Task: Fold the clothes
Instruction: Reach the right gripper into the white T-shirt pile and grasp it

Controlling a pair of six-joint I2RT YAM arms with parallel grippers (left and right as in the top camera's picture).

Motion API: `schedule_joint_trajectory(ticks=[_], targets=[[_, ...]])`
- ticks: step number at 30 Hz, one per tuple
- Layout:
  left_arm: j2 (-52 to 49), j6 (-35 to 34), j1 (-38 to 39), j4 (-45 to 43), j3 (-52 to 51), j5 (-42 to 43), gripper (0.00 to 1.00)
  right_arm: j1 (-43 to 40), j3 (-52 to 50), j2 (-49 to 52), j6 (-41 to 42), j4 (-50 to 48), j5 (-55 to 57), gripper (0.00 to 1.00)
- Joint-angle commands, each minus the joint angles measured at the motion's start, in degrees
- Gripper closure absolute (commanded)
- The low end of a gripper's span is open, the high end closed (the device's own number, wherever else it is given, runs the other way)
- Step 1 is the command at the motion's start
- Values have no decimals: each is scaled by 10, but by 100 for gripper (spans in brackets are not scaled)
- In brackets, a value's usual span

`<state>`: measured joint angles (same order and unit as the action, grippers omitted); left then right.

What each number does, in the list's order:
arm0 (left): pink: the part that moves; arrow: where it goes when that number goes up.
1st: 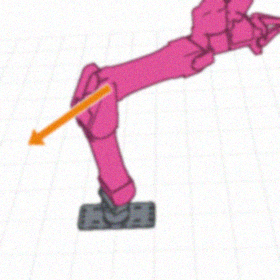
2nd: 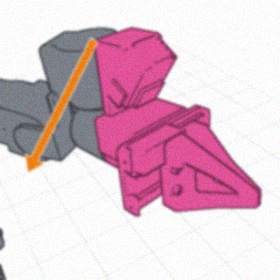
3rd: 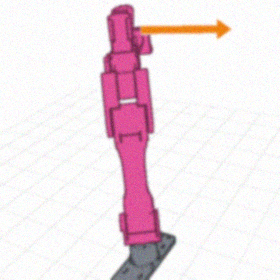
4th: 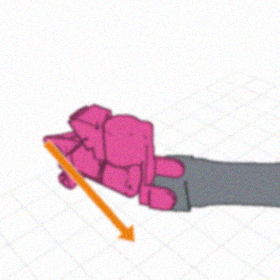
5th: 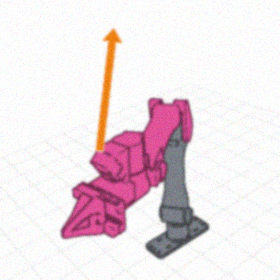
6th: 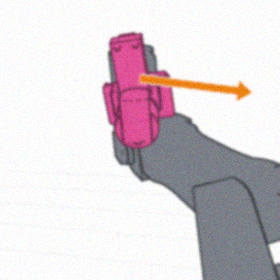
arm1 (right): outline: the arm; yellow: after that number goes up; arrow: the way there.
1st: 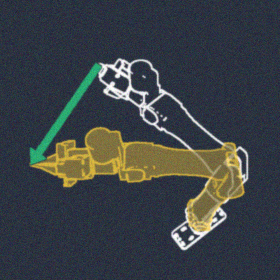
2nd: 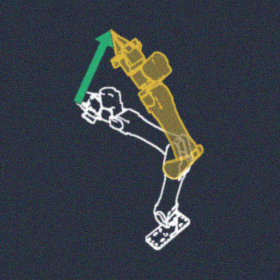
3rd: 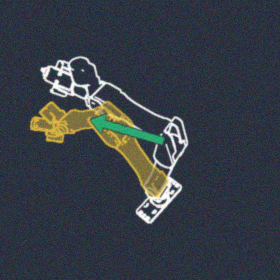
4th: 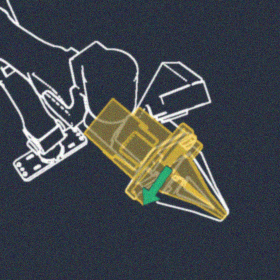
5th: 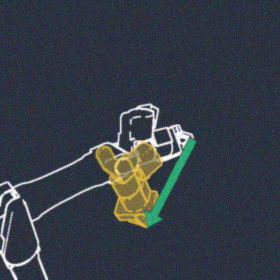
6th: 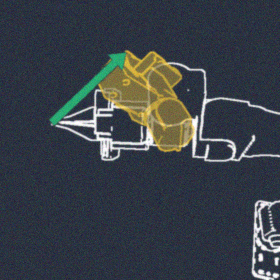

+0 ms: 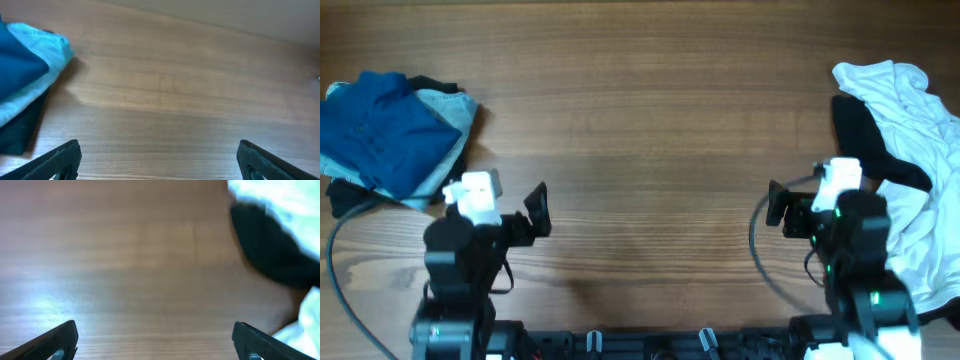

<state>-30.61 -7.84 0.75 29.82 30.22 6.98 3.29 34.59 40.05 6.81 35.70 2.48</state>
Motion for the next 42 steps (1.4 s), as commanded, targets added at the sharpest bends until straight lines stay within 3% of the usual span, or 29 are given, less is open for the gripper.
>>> schedule_joint_trajectory(ticks=[1, 3, 7, 8, 12, 15, 19, 21, 23, 25, 34, 38, 42], targets=[[-93, -2, 2, 26, 58, 7, 0, -9, 49, 116, 25, 10, -23, 0], [-122, -2, 2, 25, 64, 7, 0, -11, 58, 177, 34, 15, -5, 0], [-136, -2, 2, 26, 64, 7, 0, -61, 57, 259, 278, 76, 132, 0], [-136, -2, 2, 26, 64, 7, 0, -81, 52, 278, 298, 78, 143, 0], [-137, -2, 2, 26, 64, 7, 0, -147, 32, 346, 298, 60, 140, 1], [-136, -2, 2, 26, 64, 7, 0, -168, 32, 391, 293, 58, 147, 15], [-137, -2, 2, 26, 64, 7, 0, -174, 32, 430, 296, 50, 171, 21], [-137, -2, 2, 26, 64, 7, 0, -174, 32, 440, 298, 50, 172, 35], [-137, -2, 2, 26, 64, 7, 0, -174, 32, 442, 297, 50, 172, 73], [-137, -2, 2, 26, 64, 7, 0, -174, 32, 442, 297, 50, 167, 96], [-137, -1, 2, 24, 64, 7, 0, -174, 69, 374, 284, 75, 133, 96], [-137, -2, 2, 16, 64, 7, 0, -174, 193, 287, 231, 110, 124, 96], [-137, -1, 2, 10, 64, 7, 0, -174, 354, 237, 88, 83, 16, 96]])
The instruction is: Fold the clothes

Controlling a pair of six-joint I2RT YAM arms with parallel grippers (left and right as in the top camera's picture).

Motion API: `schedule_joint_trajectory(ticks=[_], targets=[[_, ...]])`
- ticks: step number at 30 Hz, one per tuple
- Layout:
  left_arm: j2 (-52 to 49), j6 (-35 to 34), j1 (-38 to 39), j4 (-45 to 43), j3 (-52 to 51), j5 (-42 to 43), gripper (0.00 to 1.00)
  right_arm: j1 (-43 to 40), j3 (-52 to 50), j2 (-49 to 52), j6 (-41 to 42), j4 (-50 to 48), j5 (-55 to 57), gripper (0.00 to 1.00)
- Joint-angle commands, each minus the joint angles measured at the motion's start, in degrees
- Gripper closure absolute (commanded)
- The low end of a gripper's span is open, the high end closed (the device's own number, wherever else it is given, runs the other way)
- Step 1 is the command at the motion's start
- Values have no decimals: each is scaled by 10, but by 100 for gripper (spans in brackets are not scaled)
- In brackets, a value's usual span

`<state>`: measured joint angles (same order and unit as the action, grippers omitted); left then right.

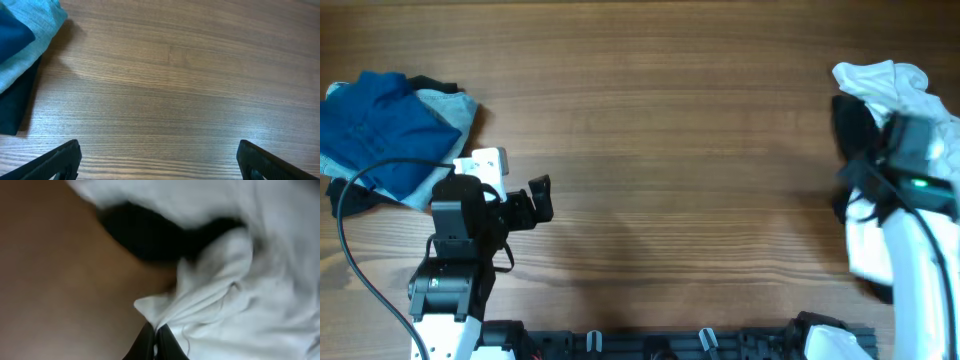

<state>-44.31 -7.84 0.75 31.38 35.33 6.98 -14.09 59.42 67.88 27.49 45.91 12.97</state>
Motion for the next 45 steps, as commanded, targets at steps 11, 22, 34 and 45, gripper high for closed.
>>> schedule_joint_trajectory(ticks=[11, 22, 34, 45], targets=[[0, -2, 2, -14, 12, 7, 0, 49, 164, -46, -305, -164, -726, 96], [0, -2, 2, -14, 12, 7, 0, 330, 163, 156, -423, -103, -630, 96], [-5, -6, 2, -43, 12, 79, 0, 275, 163, 169, -153, -154, -367, 0], [-309, -102, 138, -258, 13, 121, 7, 93, 163, 134, -149, 72, -346, 0]])
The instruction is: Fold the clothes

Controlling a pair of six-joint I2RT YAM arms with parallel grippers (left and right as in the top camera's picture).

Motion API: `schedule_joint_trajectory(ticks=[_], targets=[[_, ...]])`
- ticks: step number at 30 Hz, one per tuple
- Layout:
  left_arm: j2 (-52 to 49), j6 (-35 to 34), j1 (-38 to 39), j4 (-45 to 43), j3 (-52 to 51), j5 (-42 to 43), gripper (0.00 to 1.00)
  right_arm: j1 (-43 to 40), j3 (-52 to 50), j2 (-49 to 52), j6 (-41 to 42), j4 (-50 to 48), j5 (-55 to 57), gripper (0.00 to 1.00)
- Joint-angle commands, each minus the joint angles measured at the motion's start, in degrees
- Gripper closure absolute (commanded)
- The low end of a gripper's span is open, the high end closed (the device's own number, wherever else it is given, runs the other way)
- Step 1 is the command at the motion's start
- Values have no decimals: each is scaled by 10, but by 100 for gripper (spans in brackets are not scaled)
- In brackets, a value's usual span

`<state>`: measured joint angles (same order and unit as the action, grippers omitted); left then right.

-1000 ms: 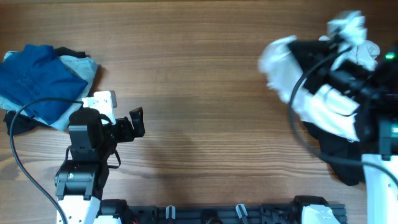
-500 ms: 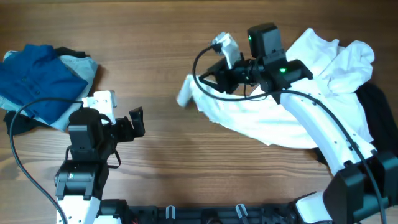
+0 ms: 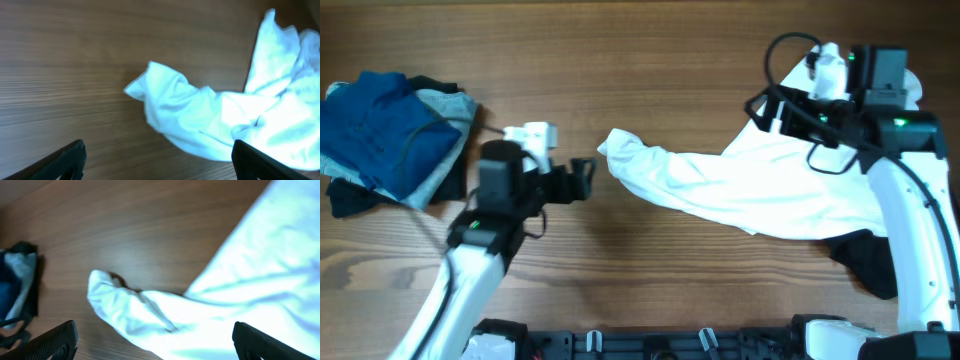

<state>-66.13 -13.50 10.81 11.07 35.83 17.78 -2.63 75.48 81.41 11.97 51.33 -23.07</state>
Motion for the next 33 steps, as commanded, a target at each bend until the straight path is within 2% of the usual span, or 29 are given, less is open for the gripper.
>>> schedule_joint_trajectory(ticks=[1, 5, 7, 10, 12, 15, 17, 19, 20, 22, 23, 25, 28, 29, 31, 33], targets=[[-121, -56, 47, -81, 8, 13, 8, -29, 3, -1, 6, 25, 15, 0], [-255, -69, 97, -224, 8, 13, 16, -35, 3, -1, 0, 40, 17, 0], [-302, -69, 115, -282, 8, 13, 25, -35, 3, -1, 1, 46, 17, 0], [-341, -69, 130, -321, 8, 12, 50, -35, 3, -1, 0, 52, 17, 0], [-345, -69, 128, -323, 8, 1, 96, -35, 3, -1, 0, 53, 17, 0], [-327, -69, 108, -343, 12, -12, 96, -35, 3, -1, 0, 58, 32, 0], [-287, -63, 70, -342, 28, -49, 96, -35, 3, -1, 0, 61, 43, 0], [-243, -63, 1, -342, 65, -66, 96, -35, 3, -1, 0, 64, 55, 0], [-226, -63, -61, -340, 104, -66, 96, -35, 3, -1, 0, 66, 55, 0], [-224, -63, -122, -325, 143, -65, 96, -35, 3, -1, 0, 65, 55, 0], [-226, -66, -156, -299, 167, -65, 94, -35, 3, -1, 0, 64, 56, 0], [-227, -67, -189, -256, 183, -30, 0, -35, 3, -1, 1, 64, 60, 0], [-227, -68, -195, -148, 183, 63, 0, -35, 3, -1, 1, 67, 87, 0], [-227, -73, -187, -88, 183, 108, 0, -35, 3, -1, 1, 69, 96, 0], [-228, -107, -160, 15, 182, 129, 0, -35, 3, -1, 1, 69, 104, 0], [-229, -112, -106, 107, 181, 128, 0, -35, 3, -1, 1, 69, 104, 0]])
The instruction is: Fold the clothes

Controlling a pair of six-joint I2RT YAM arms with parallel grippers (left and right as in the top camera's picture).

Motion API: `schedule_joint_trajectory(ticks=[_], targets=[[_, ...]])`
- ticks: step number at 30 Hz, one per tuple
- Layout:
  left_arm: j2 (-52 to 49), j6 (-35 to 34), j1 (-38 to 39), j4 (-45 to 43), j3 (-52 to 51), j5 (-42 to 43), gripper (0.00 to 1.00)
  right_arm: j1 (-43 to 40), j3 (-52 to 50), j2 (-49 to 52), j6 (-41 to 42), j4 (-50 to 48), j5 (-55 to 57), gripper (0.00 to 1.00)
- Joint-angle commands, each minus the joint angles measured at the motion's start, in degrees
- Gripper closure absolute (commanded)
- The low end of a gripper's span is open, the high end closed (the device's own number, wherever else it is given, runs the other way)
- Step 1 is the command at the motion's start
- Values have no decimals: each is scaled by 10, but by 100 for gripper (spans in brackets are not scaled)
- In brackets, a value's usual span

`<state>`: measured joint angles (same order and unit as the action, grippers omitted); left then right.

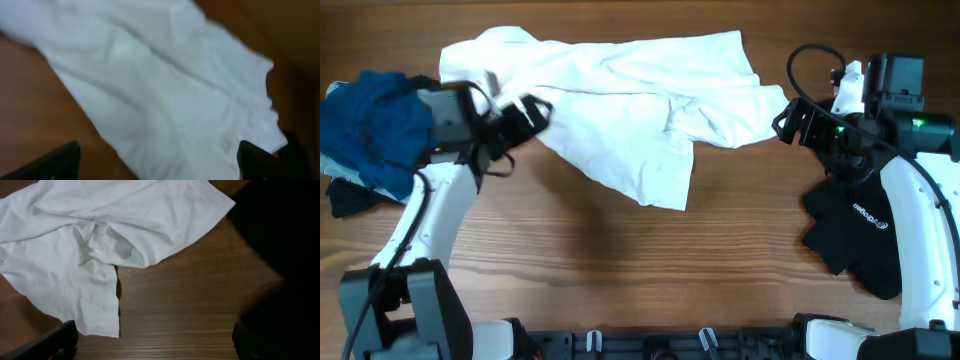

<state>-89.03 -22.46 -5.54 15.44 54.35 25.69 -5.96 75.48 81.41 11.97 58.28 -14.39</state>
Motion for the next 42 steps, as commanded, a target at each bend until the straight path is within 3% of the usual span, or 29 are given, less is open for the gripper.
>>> schedule_joint_trajectory(ticks=[1, 4, 8, 13, 17, 19, 20, 22, 24, 27, 30, 32, 37, 42], targets=[[0, -24, 90, 98, -10, 49, 0, -1, 3, -1, 0, -1, 17, 0], [-1, -117, 165, 116, -34, 24, 0, -1, 3, -1, 0, -1, 17, 0], [-24, -270, 251, 103, -60, -101, 0, -1, 3, -1, 1, 1, 17, 0], [-90, -312, 294, -22, -66, -177, 4, -1, 3, -1, 0, 7, 17, 0], [-141, -312, 294, -82, -66, -184, 31, -1, 3, -1, 0, 9, 18, 0], [-163, -311, 294, -96, -66, -196, 90, -1, 3, -1, 1, 9, 19, 0], [-163, -309, 294, -96, -66, -196, 96, -1, 3, -1, 0, 9, 21, 0], [-158, -305, 292, -82, -65, -195, 96, -1, 3, -1, 1, 10, 35, 0], [-123, -302, 279, -7, -65, -195, 96, -1, 3, 0, 1, 11, 55, 0], [-19, -232, 239, 176, -64, -202, 96, -1, 2, 12, 0, 9, 61, 0], [95, -227, 170, 335, -65, -283, 96, -1, 1, 43, 0, 14, 54, 2], [157, -227, 120, 388, -65, -326, 96, 0, -3, 65, 0, 18, 53, 1], [252, -212, 19, 407, -65, -328, 96, 0, -22, 129, 3, -2, 16, 5], [238, -212, 17, 412, -65, -324, 96, 4, -63, 191, 6, -10, -70, 10]])
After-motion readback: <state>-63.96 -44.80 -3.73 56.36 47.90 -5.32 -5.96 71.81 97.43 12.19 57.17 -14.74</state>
